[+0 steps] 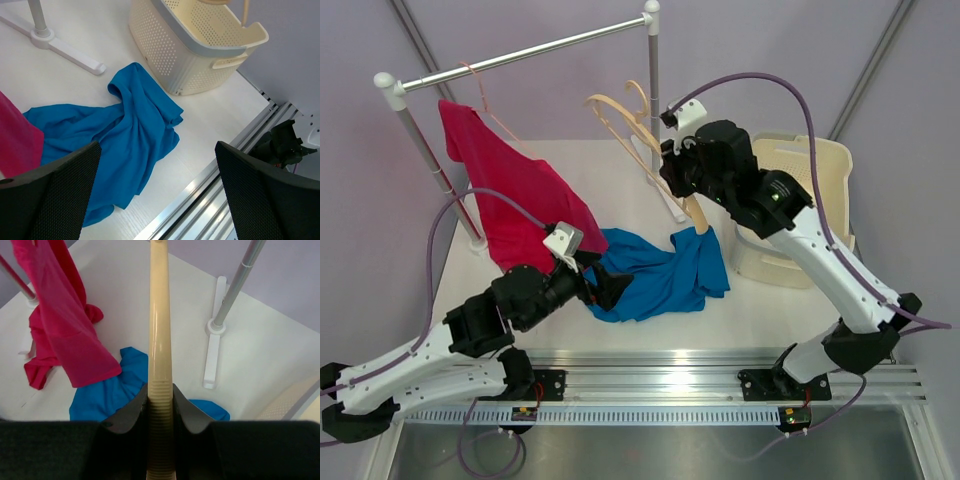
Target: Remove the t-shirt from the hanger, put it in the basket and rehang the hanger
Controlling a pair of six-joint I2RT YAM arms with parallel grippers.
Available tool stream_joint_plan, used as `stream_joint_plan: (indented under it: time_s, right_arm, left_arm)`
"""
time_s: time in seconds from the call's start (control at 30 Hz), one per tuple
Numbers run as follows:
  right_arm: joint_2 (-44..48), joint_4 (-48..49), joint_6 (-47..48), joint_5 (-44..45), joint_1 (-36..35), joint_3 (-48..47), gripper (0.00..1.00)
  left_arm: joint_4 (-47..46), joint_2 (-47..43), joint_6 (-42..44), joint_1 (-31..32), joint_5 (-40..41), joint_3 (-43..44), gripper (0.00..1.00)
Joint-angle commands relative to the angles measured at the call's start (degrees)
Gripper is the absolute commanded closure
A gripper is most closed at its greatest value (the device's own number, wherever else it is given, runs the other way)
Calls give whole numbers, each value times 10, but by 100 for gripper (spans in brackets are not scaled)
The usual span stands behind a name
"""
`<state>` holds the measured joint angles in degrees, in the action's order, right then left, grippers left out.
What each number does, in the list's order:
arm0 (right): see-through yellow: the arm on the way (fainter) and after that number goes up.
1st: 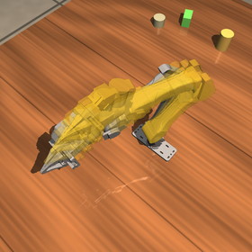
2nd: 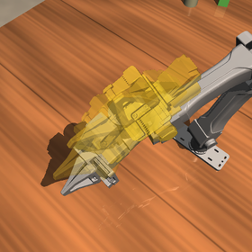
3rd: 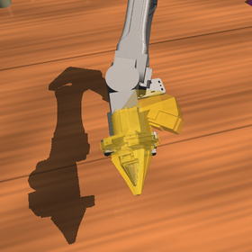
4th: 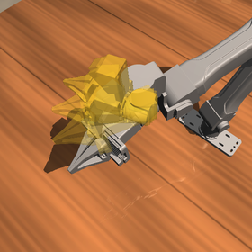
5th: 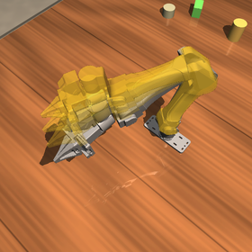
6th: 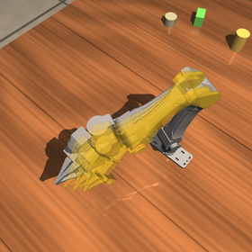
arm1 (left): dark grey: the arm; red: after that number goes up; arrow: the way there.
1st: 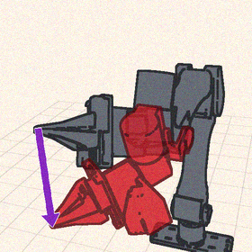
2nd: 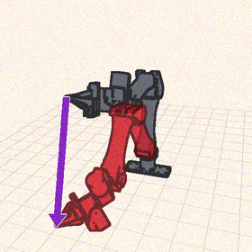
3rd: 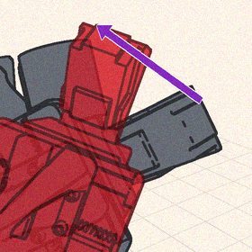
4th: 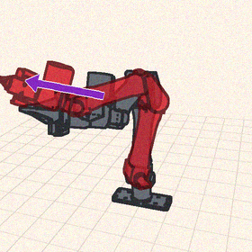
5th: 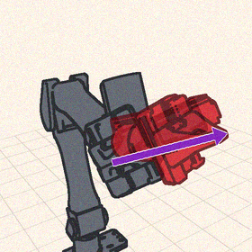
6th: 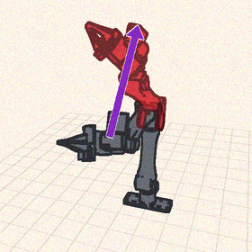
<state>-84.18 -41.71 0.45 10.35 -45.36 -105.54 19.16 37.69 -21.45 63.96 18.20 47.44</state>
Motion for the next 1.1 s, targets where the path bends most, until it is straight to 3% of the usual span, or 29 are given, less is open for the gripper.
stream_joint_plan:
  time_s: [0.0,0.23,0.53,1.07]
  right_arm:
    - [-26,37,30,55,-4,-64,100]
    - [-159,66,66,105,-3,-184,100]
    - [-330,59,97,143,-3,-421,100]
    - [-403,213,103,148,5,-419,100]
  left_arm:
    - [-90,-10,-1,-1,13,-27,1]
    - [-140,-15,-10,-1,14,-87,1]
    - [-185,-21,-4,-2,23,-142,1]
    - [-177,-62,-3,-1,10,-163,1]
